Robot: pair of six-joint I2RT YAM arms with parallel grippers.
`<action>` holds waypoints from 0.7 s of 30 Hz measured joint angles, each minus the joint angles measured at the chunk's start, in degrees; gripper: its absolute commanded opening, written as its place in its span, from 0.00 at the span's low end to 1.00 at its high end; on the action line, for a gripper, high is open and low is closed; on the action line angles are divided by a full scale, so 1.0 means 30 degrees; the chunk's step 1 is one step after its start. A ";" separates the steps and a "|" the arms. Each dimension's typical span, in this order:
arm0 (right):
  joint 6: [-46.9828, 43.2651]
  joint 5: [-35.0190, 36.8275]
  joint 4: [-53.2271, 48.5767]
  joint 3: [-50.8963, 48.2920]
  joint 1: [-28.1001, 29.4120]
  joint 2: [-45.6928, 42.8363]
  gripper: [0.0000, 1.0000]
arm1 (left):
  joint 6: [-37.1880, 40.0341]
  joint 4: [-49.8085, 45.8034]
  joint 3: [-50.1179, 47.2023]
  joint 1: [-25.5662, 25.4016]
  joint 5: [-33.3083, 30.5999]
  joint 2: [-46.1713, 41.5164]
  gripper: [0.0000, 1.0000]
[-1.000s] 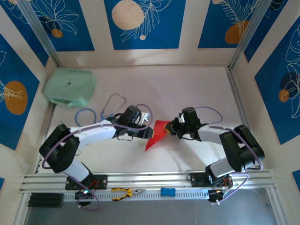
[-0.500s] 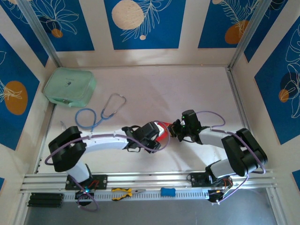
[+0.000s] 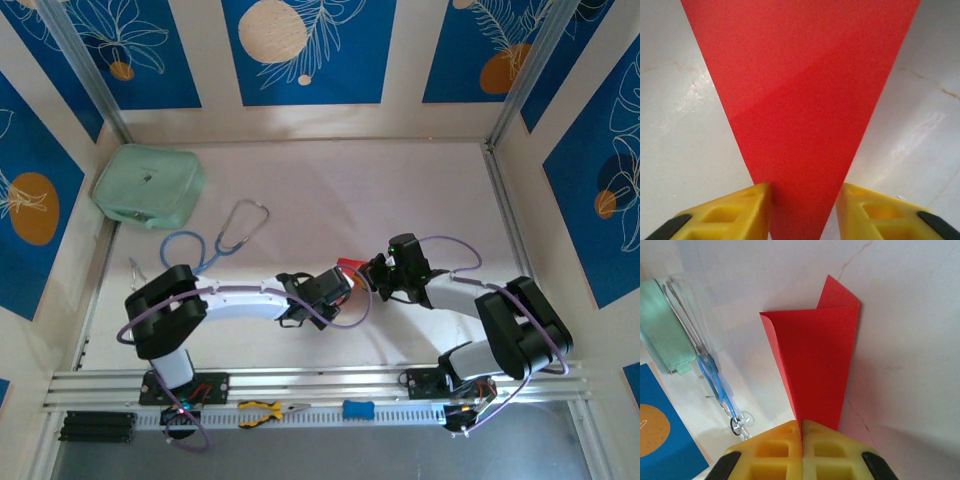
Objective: Fold a paper plane with a square sheet of paper (pick it up from the middle)
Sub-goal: Perform the fifth fold on the wing at the bottom-center of the table.
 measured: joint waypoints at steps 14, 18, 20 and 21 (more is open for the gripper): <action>0.0000 0.0000 -0.0058 0.0000 0.0000 -0.0204 0.00 | -0.0022 -0.0066 0.0124 -0.0007 -0.0066 0.0022 0.26; -0.0007 -0.0007 -0.0066 0.0000 0.0000 -0.0204 0.00 | -0.0022 -0.0058 0.0138 -0.0007 -0.0066 0.0022 0.26; -0.0007 -0.0007 -0.0073 0.0000 0.0000 -0.0204 0.00 | -0.0022 -0.0058 0.0138 -0.0007 -0.0066 0.0022 0.25; -0.0007 0.0000 -0.0080 0.0000 -0.0007 -0.0204 0.00 | -0.0022 -0.0058 0.0138 -0.0007 -0.0066 0.0022 0.25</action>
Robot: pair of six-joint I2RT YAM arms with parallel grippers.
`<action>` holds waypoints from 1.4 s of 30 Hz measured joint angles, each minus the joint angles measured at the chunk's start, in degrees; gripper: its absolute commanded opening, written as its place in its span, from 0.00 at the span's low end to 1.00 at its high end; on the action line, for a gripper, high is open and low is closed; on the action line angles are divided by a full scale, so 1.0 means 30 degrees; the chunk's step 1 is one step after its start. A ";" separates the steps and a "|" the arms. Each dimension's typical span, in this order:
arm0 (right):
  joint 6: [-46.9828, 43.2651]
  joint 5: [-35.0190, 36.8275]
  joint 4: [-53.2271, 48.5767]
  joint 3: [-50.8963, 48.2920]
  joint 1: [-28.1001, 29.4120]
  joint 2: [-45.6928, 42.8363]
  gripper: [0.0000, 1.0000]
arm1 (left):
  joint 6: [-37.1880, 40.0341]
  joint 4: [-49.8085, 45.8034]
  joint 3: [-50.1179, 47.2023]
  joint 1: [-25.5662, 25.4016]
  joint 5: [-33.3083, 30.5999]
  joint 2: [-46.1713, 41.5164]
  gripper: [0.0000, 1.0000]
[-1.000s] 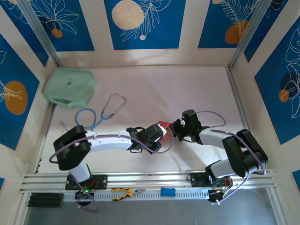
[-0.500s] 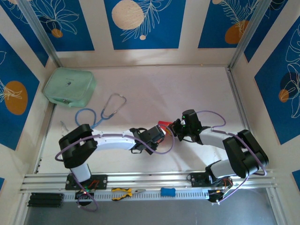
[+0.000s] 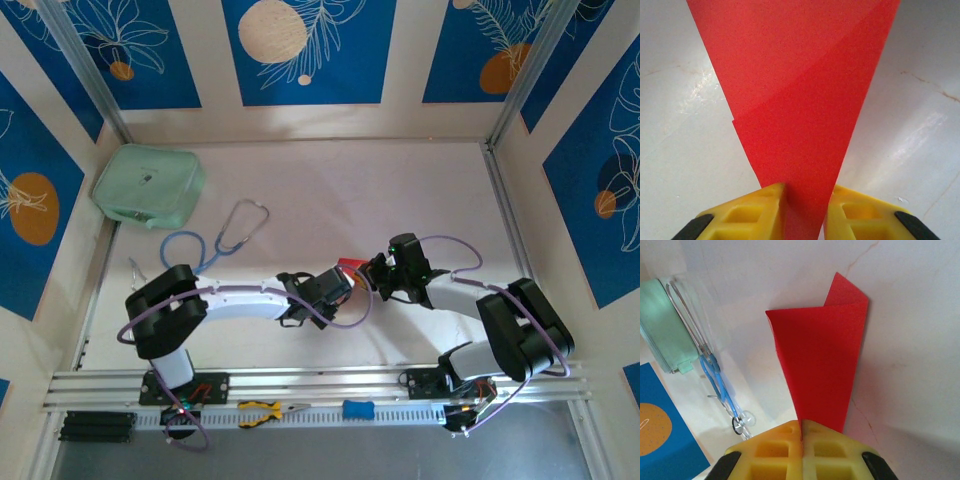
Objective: Fold a paper plane with a square sheet of paper (pick it up from the middle)
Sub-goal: Perform the fifth fold on the wing at the bottom-center of the table.
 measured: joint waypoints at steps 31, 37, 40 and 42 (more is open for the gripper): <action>0.0000 0.0000 -0.0204 -0.0233 -0.0015 -0.0007 0.00 | -0.0022 0.0015 0.0000 -0.0015 0.0000 0.0000 0.25; 0.0000 -0.0007 -0.0197 -0.0233 -0.0015 -0.0007 0.00 | -0.0095 0.0029 0.0000 -0.0015 0.0007 0.0000 0.18; 0.0000 -0.0007 -0.0197 -0.0233 -0.0015 -0.0007 0.00 | -0.0109 0.0029 0.0000 -0.0015 0.0007 0.0022 0.18; -0.0007 -0.0007 -0.0197 -0.0240 -0.0029 -0.0007 0.00 | -0.0109 0.0044 0.0000 -0.0015 0.0007 0.0073 0.17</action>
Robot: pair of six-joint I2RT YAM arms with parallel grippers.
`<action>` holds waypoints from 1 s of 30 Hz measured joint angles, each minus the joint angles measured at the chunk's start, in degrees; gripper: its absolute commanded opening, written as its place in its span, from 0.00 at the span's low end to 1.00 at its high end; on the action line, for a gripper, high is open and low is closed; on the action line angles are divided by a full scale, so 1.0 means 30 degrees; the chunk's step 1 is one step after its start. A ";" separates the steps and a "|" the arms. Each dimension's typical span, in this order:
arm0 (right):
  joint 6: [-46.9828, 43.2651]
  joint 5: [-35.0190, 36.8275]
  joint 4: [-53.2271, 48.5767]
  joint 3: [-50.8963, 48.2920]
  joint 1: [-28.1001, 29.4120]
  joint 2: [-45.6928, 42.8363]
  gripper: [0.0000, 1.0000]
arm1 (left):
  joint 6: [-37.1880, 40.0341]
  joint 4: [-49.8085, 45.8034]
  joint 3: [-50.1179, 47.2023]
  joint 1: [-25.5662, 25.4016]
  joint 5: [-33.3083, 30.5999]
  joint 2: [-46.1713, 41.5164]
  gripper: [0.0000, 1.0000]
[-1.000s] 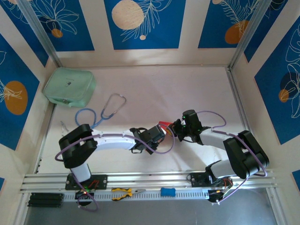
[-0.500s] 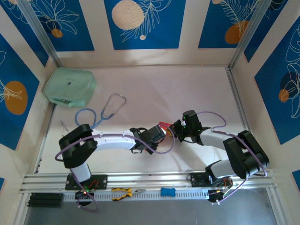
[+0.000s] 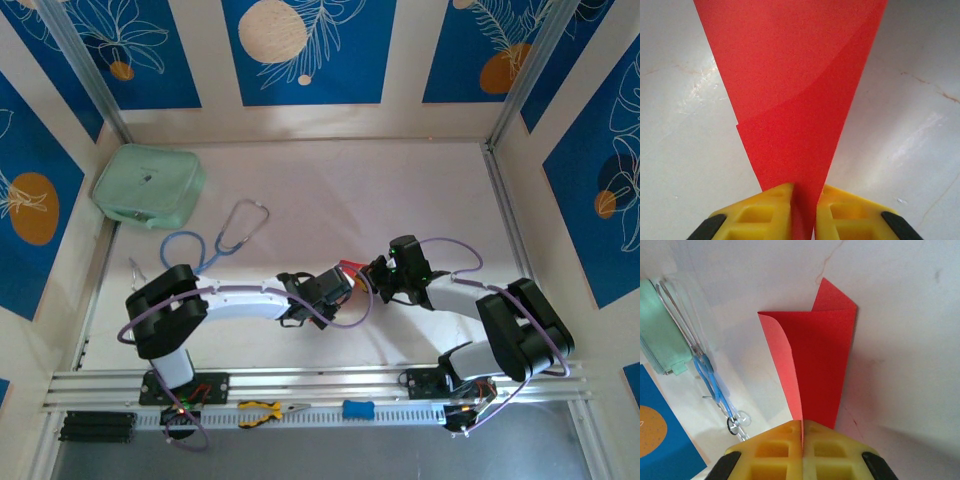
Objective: Fold a paper plane with a square sheet of paper (pick it up from the middle)
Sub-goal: Perform the fifth fold on the wing at the bottom-center of the table.
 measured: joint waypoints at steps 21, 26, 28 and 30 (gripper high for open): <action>-0.0896 -0.0007 -0.0954 -0.0204 -0.0306 -0.0474 0.41 | -0.0226 0.0138 0.0000 0.0029 0.0197 0.0066 0.00; -0.2484 0.0743 -0.3410 -0.0087 -0.0539 -0.2856 0.53 | -0.0583 0.0634 -0.0044 0.0415 0.1180 0.0066 0.00; -0.3024 0.1188 -0.4459 -0.0073 -0.0678 -0.4080 0.55 | -0.0772 0.0896 -0.0117 0.0612 0.1668 0.0073 0.01; -0.3526 0.1617 -0.5457 -0.0066 -0.0801 -0.5202 0.55 | -0.0911 0.1122 -0.0160 0.0838 0.2171 0.0175 0.03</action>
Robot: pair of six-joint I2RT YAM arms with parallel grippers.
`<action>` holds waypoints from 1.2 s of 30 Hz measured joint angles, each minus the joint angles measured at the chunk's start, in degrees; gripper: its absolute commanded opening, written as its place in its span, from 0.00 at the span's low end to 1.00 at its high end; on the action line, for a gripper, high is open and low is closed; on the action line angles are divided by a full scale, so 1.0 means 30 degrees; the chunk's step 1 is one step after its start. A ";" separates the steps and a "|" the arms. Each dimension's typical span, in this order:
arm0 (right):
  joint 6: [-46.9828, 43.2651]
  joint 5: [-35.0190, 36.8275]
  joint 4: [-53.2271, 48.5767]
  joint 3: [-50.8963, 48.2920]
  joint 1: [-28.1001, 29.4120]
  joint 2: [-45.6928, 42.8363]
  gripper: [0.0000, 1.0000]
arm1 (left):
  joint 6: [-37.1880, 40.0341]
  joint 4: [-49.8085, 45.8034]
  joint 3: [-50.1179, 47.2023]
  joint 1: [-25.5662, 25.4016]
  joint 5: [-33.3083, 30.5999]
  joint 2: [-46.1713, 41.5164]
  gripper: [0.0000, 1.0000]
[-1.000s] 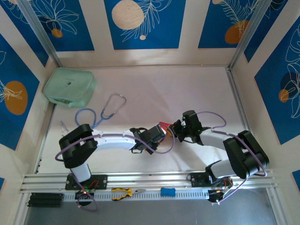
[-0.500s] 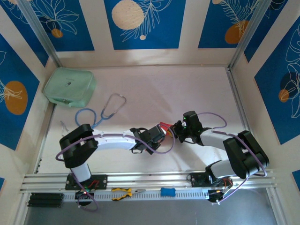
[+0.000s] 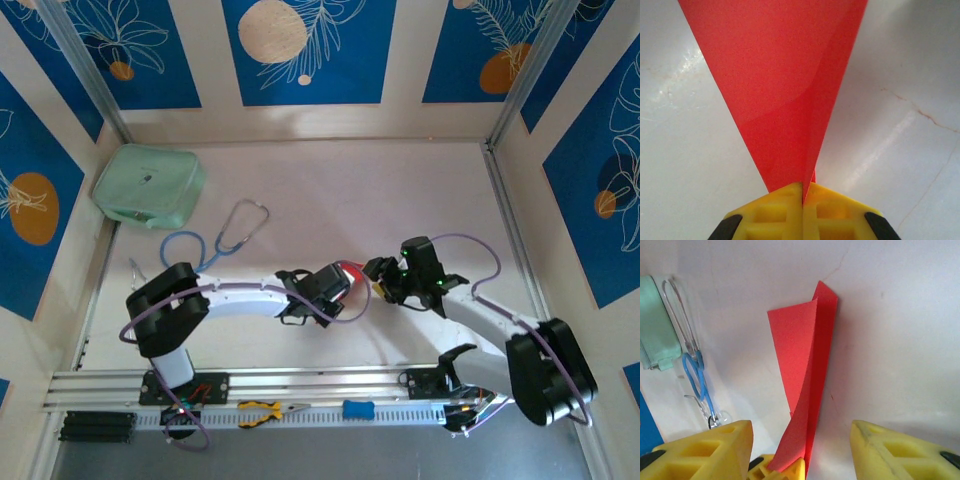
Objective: Fold a paper plane with a square sheet of paper (pick it up from the middle)
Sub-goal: Perform the fifth fold on the wing at the bottom-center of the table.
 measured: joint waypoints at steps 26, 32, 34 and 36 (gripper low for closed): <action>-0.0918 0.0291 -0.2069 -0.1005 0.0576 -0.1785 0.53 | -0.0656 0.1013 -0.0233 0.0852 0.2943 0.0554 0.18; -0.0911 0.0284 -0.1974 -0.1188 0.0758 -0.1756 0.51 | -0.0787 0.1341 -0.0503 0.0874 0.3045 0.0372 0.19; -0.0903 0.0226 -0.1880 -0.1188 0.0809 -0.1639 0.51 | -0.0794 0.1370 -0.0605 0.0874 0.3045 0.0248 0.19; -0.0867 0.0197 -0.1712 -0.1188 0.0838 -0.1428 0.51 | -0.0801 0.1406 -0.0656 0.0882 0.3045 0.0197 0.19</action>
